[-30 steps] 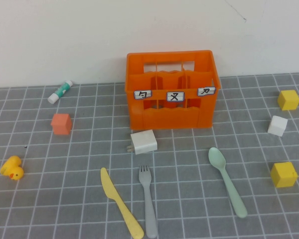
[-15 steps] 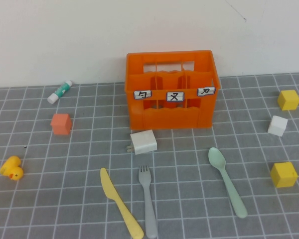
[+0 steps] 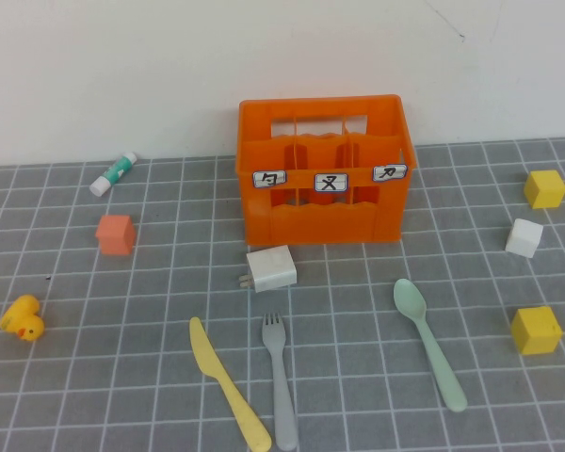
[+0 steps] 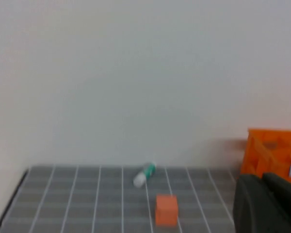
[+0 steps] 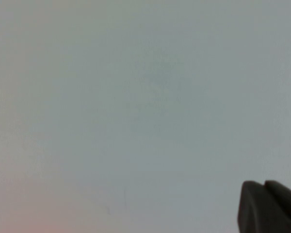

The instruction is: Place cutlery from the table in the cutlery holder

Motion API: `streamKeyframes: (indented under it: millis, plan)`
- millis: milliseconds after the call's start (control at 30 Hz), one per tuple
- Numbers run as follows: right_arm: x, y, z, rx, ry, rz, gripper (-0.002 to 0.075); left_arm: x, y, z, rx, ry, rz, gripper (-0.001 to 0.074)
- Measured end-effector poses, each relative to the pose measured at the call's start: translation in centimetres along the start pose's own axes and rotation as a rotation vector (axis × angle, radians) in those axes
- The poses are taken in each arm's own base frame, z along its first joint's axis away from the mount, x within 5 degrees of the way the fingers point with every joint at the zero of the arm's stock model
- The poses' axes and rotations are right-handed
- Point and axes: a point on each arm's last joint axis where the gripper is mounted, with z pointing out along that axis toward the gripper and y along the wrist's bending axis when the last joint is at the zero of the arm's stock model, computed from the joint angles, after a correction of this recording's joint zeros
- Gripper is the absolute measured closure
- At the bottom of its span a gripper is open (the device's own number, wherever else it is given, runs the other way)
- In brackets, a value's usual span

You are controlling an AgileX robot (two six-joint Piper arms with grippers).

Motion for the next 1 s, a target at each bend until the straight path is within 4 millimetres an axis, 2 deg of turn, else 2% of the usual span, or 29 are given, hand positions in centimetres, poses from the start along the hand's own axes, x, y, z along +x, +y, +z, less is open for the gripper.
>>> streamKeyframes:
  millis: [167, 300, 433, 533, 667, 767, 833, 1000]
  plan:
    - [2.0, -0.1, 2.2, 0.002, 0.286, -0.093, 0.0729, 1.1, 0.1, 1.4, -0.012, 0.149, -0.036, 0.0736]
    - [4.0, 0.1, 3.6, -0.045, 0.486, -0.156, 0.0729, 2.6, -0.2, 2.8, -0.005, 0.339, -0.147, 0.0736]
    - [6.1, 0.7, 4.9, -0.164, 0.7, -0.21, 0.0729, 4.7, -0.7, 4.5, 0.01, 0.594, -0.251, 0.0736]
    - [7.5, 1.2, 5.6, -0.262, 0.816, -0.24, 0.0729, 6.2, -1.5, 5.6, 0.088, 0.777, -0.274, 0.0736]
    - [9.2, 1.9, 6.7, -0.396, 0.926, -0.263, 0.0729, 7.8, -2.6, 7.4, 0.229, 0.934, -0.307, 0.0736]
    - [10.0, 2.2, 7.4, -0.469, 0.966, -0.278, 0.0729, 8.8, -2.9, 9.0, 0.248, 0.993, -0.384, 0.0736]
    - [10.5, 2.3, 7.8, -0.511, 0.989, -0.287, 0.0729, 9.0, -3.0, 10.2, 0.252, 1.016, -0.395, 0.0736]
    - [11.7, 2.4, 8.7, -0.552, 1.05, -0.279, 0.0729, 8.0, -3.6, 13.3, 0.31, 1.064, -0.378, 0.0736]
